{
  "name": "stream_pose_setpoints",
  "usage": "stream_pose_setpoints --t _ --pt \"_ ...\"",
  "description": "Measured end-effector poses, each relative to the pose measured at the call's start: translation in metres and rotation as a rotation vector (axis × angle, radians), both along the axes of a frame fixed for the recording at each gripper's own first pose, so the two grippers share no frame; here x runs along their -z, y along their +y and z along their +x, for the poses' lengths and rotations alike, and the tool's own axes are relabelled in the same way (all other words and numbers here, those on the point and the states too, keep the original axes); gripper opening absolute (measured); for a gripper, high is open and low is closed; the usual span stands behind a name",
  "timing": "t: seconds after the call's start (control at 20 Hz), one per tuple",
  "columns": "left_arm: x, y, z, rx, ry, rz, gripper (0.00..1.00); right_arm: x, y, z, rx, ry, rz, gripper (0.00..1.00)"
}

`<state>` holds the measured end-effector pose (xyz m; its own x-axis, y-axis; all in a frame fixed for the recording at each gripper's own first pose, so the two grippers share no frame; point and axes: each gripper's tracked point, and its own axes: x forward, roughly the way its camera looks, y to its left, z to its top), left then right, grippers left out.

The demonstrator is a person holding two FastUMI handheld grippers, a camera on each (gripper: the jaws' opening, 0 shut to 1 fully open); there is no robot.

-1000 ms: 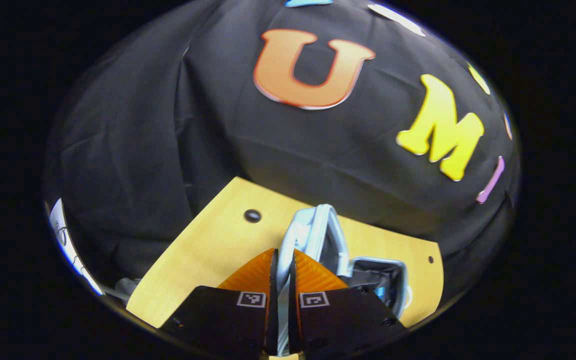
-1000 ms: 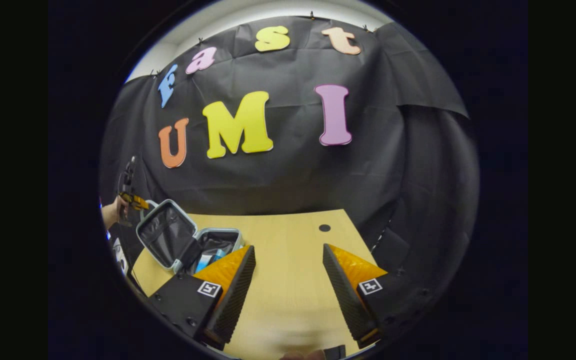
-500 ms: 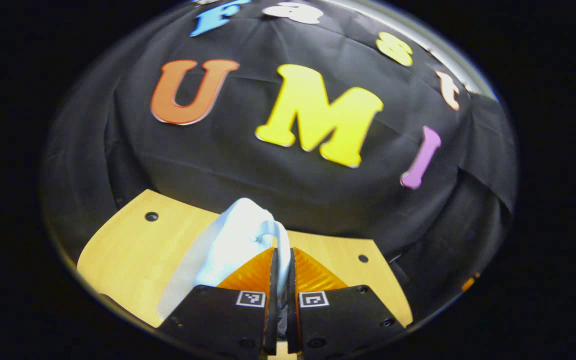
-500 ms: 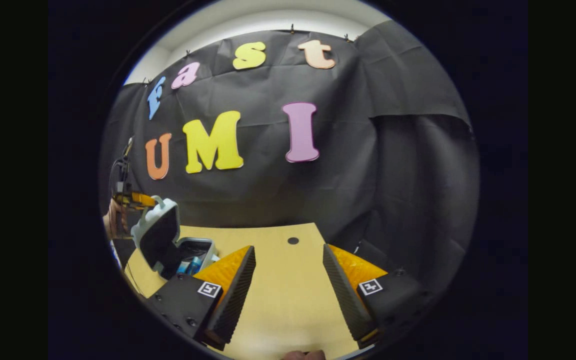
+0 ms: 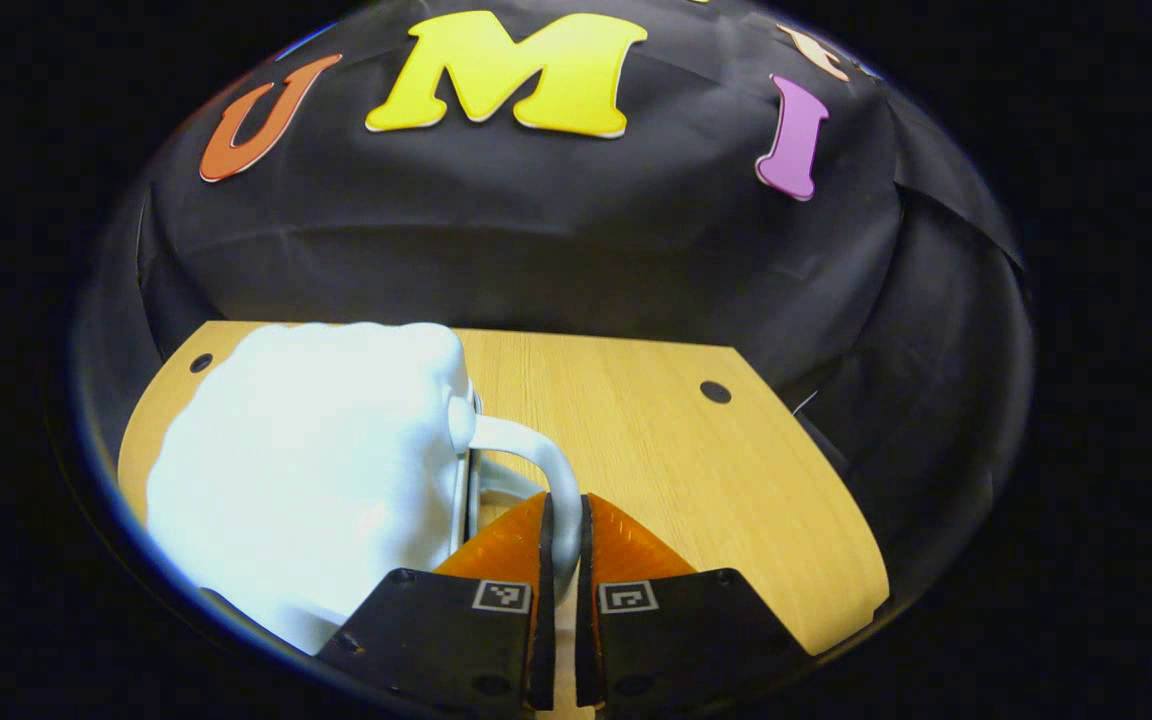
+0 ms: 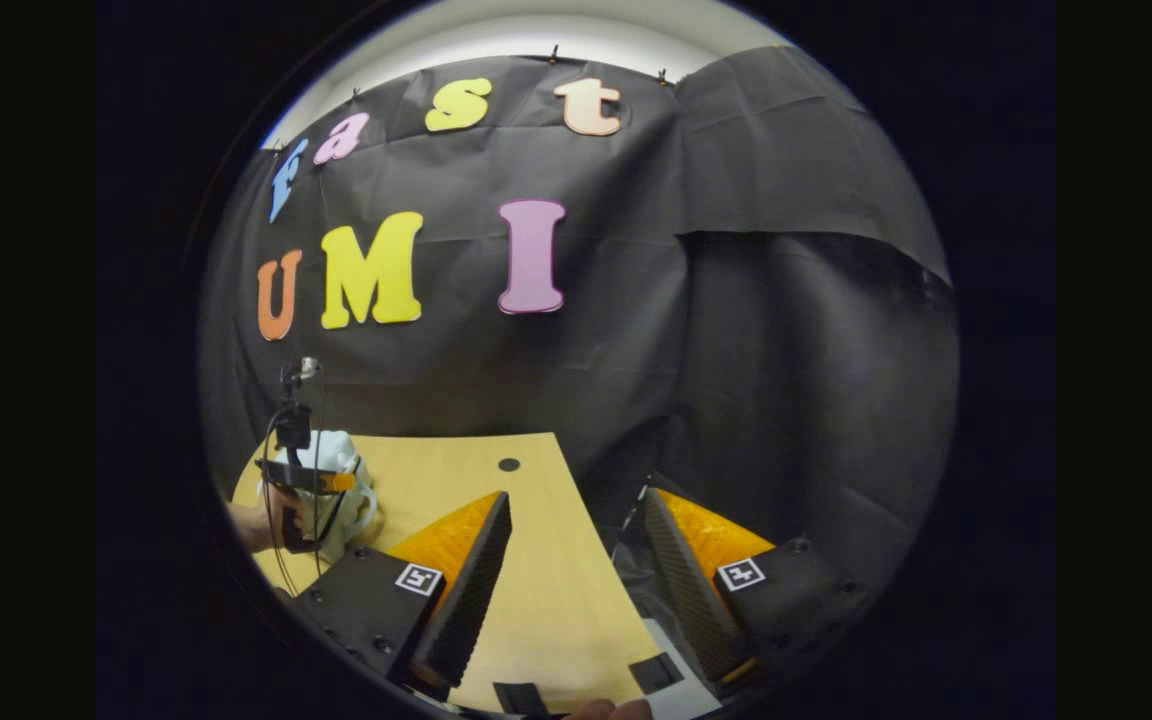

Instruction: First open the suitcase, pack the skin care products into it, and then close the suitcase.

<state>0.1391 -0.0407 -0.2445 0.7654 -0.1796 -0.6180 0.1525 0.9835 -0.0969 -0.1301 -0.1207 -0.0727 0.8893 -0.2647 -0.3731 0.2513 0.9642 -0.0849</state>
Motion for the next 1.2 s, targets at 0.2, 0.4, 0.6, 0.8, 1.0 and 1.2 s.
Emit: stream_pose_setpoints --t 0.2,0.4,0.6,0.8,1.0,1.2 --pt "0.022 -0.009 0.0 -0.009 -0.002 0.044 0.11 -0.001 -0.018 -0.01 0.034 0.01 -0.012 0.81" --pt "0.036 -0.008 0.003 -0.021 -0.049 0.218 0.15 0.005 -0.014 -0.012 0.024 0.023 -0.001 0.81" --pt "0.038 -0.023 0.003 0.0 -0.146 0.255 0.44 0.014 -0.004 -0.01 -0.029 0.05 -0.01 0.81" --pt "-0.004 -0.048 -0.017 -0.002 -0.221 0.169 0.99 0.006 0.018 0.009 -0.108 0.0 -0.005 0.81" --pt "-0.119 -0.041 -0.048 -0.079 -0.373 0.085 0.98 -0.012 0.073 0.055 -0.232 -0.104 0.044 0.81" --pt "-0.242 -0.008 -0.068 -0.131 -0.587 0.114 0.98 -0.04 0.133 0.093 -0.365 -0.214 0.078 0.81"
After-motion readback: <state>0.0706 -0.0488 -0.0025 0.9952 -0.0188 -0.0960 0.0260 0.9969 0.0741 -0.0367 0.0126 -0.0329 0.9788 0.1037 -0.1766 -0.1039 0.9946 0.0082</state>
